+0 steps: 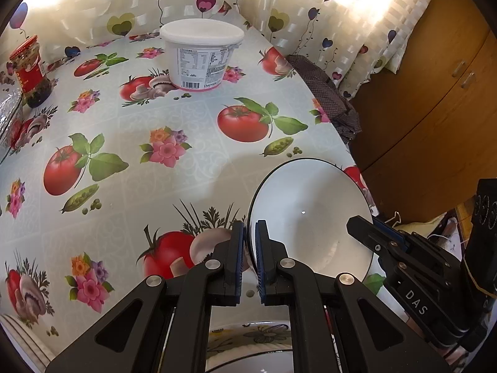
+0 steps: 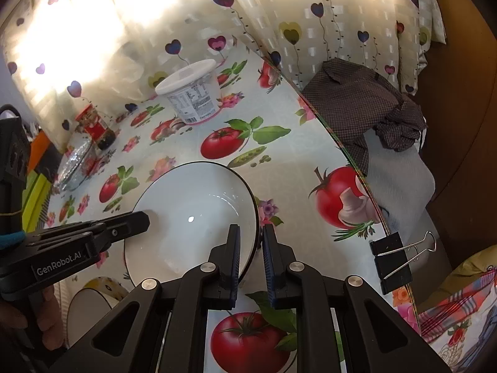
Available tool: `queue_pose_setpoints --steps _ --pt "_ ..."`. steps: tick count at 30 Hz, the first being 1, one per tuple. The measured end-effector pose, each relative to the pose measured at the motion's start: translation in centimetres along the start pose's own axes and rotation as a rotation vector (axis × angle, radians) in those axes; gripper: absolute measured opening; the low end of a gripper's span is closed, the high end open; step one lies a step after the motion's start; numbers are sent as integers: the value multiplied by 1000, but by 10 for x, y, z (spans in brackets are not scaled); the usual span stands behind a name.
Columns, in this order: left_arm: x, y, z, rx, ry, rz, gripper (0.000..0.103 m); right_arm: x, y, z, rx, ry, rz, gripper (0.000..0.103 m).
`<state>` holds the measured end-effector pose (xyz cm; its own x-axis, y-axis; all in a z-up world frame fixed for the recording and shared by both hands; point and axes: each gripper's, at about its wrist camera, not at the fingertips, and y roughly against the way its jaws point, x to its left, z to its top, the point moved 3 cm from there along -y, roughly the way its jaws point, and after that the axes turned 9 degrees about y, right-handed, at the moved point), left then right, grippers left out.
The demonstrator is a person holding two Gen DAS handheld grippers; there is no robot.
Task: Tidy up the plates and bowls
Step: 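Lift the second bowl with both grippers toward the floral plate, then lower the second bowl into the first bowl on the floral plate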
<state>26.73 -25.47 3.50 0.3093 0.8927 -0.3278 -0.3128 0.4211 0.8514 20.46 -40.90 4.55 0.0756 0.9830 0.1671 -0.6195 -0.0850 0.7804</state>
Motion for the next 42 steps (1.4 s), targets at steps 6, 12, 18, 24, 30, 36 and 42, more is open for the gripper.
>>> queue_pose_setpoints --steps 6,12,18,24,30,36,42 --pt "-3 8 1 -19 -1 -5 8 2 11 3 -13 -1 -1 14" --pt "-5 14 -1 -26 1 -11 8 4 21 7 -37 -3 -3 14" --pt "-6 26 -1 -51 12 -28 8 9 34 10 -63 4 -4 14" --pt "-7 40 -2 -79 15 -39 8 15 46 11 -84 4 6 14" --pt "-5 59 -8 -114 20 -41 8 27 66 11 -118 18 26 14" --pt "0 79 -18 -143 32 -45 8 41 86 6 -151 37 44 14" --pt "7 98 -30 -173 43 -46 8 56 100 -3 -162 49 65 14"
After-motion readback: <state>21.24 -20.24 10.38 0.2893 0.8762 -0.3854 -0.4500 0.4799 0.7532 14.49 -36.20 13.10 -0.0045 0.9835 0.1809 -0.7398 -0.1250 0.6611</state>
